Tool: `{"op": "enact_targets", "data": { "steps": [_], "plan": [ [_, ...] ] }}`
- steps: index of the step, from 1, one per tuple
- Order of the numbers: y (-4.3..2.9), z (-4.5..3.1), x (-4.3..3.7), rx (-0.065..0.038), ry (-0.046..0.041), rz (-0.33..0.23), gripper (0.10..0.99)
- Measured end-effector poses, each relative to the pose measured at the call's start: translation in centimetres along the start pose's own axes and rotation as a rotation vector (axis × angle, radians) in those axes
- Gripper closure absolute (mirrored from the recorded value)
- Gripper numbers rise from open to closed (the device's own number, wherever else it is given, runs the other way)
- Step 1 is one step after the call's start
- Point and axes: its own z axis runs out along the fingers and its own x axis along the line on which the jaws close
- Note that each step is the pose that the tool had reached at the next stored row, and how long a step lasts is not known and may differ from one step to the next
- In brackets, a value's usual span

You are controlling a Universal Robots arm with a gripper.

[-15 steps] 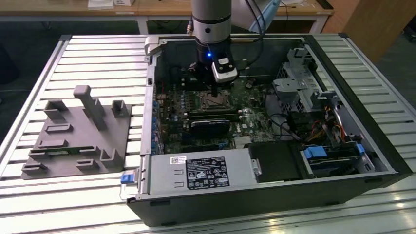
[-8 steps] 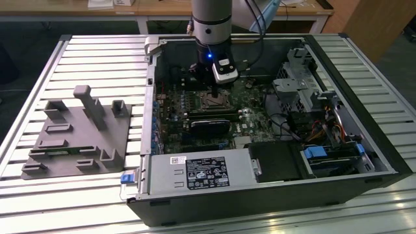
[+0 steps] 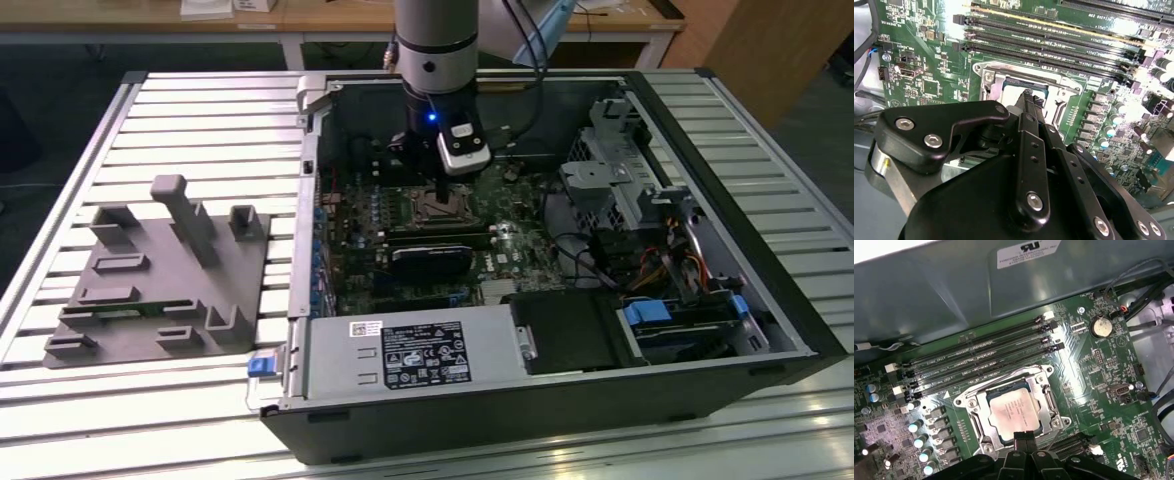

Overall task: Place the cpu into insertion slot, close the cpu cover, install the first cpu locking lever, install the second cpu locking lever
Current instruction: 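Install the second cpu locking lever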

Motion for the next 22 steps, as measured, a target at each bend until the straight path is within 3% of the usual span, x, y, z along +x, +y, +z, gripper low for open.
{"op": "enact_targets", "data": {
  "steps": [15, 22],
  "plan": [
    [-0.57, -0.45, -0.72, -0.001, 0.001, 0.0, 0.98],
    [-1.45, -0.43, -1.17, -0.016, 0.007, 0.002, 0.98]
  ]
}}
